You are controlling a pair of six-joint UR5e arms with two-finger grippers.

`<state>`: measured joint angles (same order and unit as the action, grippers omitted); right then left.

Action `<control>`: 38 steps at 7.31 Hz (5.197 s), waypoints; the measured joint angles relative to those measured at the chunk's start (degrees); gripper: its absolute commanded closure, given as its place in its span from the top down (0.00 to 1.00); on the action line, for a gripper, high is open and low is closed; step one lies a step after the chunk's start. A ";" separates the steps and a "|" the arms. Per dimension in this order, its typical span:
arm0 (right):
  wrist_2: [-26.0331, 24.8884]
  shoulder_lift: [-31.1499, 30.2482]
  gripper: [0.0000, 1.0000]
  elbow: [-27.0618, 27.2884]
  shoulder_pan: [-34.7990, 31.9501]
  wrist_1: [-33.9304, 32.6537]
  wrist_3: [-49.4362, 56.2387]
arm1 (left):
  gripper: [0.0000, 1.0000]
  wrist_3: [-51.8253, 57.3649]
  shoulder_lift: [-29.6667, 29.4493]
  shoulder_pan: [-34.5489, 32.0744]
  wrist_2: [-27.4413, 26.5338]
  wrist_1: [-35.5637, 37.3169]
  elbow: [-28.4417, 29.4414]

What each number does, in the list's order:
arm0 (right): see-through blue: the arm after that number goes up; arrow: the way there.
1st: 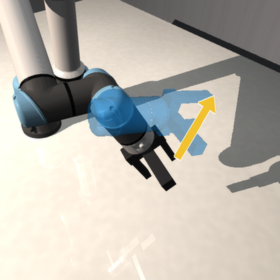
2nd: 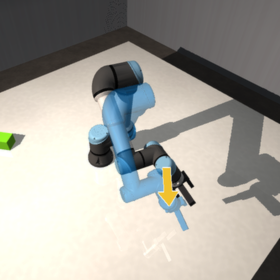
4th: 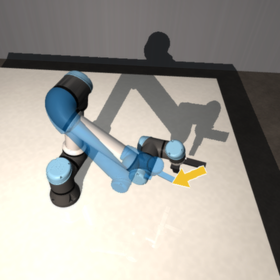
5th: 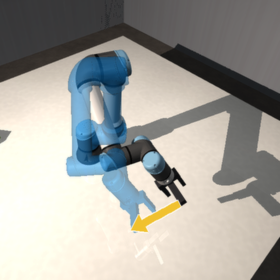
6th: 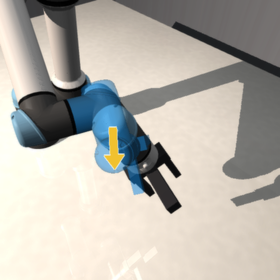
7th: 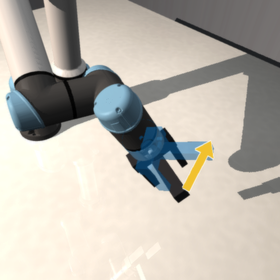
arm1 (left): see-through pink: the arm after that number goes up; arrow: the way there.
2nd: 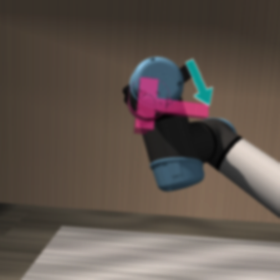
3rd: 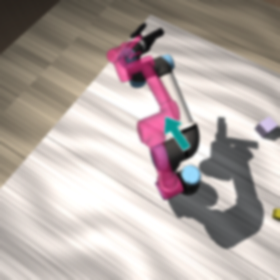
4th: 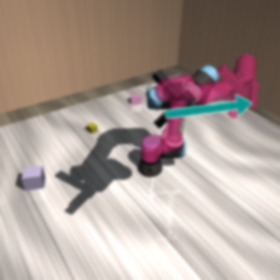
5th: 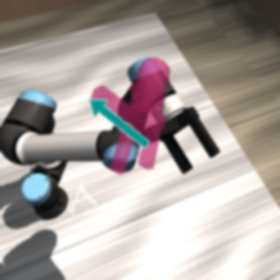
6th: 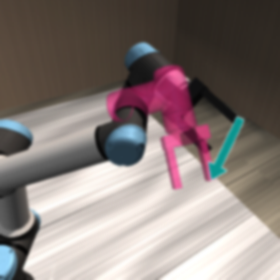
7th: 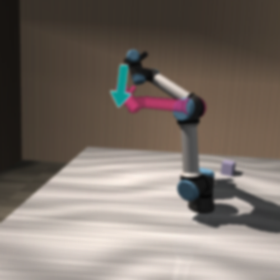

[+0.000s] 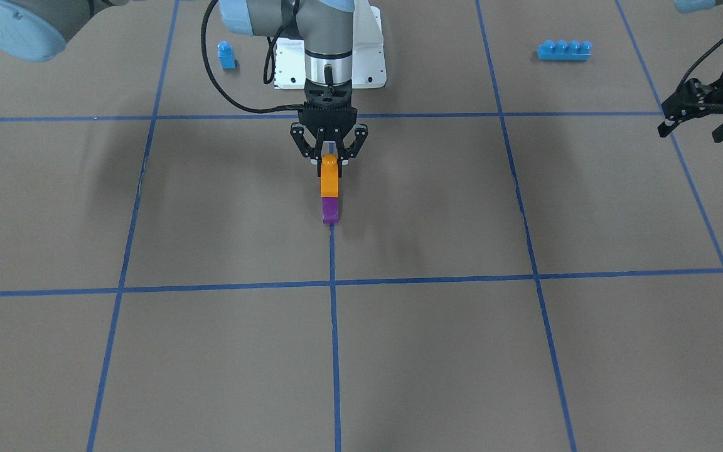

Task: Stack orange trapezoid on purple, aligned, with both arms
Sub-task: 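Lower the orange trapezoid onto the purple trapezoid with the right gripper, then adjust the orange trapezoid's position on the purple trapezoid with the right gripper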

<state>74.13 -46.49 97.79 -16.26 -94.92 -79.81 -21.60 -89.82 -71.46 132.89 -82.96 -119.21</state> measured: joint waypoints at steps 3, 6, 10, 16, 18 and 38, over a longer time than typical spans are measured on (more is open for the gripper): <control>-0.35 -0.21 0.00 -0.40 0.46 0.00 0.25 | 1.00 -0.33 0.00 0.00 0.00 -0.77 0.02; -0.33 -0.27 0.00 -0.68 1.02 0.00 0.27 | 1.00 -0.46 0.00 0.00 0.00 -1.12 0.02; -0.30 -0.33 0.00 -1.00 1.54 0.00 0.31 | 1.00 -0.41 0.00 0.00 0.00 -1.15 0.03; -0.75 -1.14 0.00 -2.18 1.62 3.64 0.54 | 1.00 -0.37 0.00 0.00 0.00 -1.07 0.03; -0.85 -1.70 0.00 -2.70 1.66 5.29 0.94 | 1.00 -0.42 0.00 0.00 0.00 -1.08 0.02; -3.73 -1.51 0.00 -3.95 1.97 5.80 2.10 | 1.00 0.02 -0.18 0.05 0.00 -1.15 0.81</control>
<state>70.40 -48.00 93.84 -14.29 -89.12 -77.70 -21.59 -90.00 -71.41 132.89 -84.11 -118.40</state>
